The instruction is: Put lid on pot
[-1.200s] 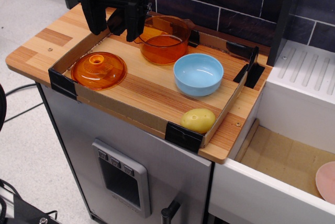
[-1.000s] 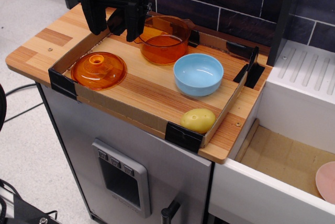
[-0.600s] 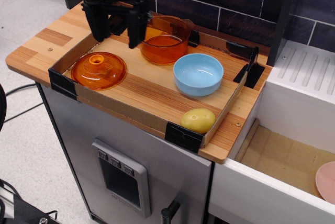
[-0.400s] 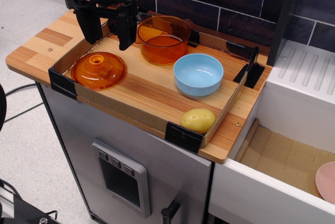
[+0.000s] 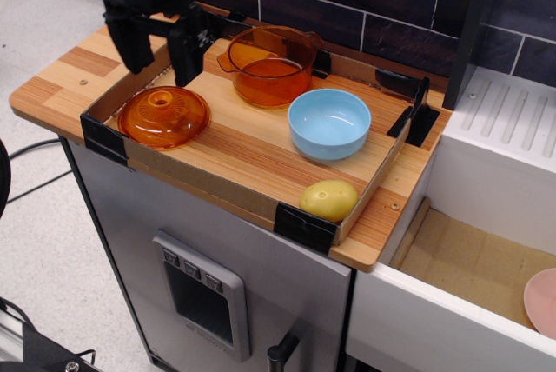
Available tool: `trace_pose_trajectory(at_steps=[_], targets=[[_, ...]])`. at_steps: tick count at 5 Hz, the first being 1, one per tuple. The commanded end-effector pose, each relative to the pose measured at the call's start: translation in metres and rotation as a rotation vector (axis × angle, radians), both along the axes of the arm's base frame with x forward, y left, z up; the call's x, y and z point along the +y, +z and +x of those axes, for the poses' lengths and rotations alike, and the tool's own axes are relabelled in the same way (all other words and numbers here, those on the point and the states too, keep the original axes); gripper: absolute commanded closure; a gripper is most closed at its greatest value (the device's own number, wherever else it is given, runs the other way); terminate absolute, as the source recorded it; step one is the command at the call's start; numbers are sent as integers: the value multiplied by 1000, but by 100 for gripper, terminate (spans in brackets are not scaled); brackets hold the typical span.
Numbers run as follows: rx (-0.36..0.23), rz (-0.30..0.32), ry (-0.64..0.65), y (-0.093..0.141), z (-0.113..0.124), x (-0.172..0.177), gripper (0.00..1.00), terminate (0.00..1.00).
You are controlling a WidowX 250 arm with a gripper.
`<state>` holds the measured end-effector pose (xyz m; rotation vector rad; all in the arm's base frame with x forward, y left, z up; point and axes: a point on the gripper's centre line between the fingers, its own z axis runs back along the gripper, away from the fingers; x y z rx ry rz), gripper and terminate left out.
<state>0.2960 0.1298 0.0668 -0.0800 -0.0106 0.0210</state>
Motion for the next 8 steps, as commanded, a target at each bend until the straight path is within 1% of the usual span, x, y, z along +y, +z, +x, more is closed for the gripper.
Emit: trace_pose_trajectory(at_steps=[1, 2, 3, 4, 5, 6, 8], targets=[[-73, 9, -14, -6, 11, 26, 0, 0], [-89, 36, 6, -15, 17, 30, 0, 0], [-86, 47, 7, -22, 19, 31, 0, 0], [-90, 49, 2, -24, 16, 26, 0, 0], [-98, 65, 10, -26, 13, 21, 0, 0], [-106, 85, 10, -26, 11, 16, 100, 0], [-125, 100, 43, -28, 15, 12, 100, 0]])
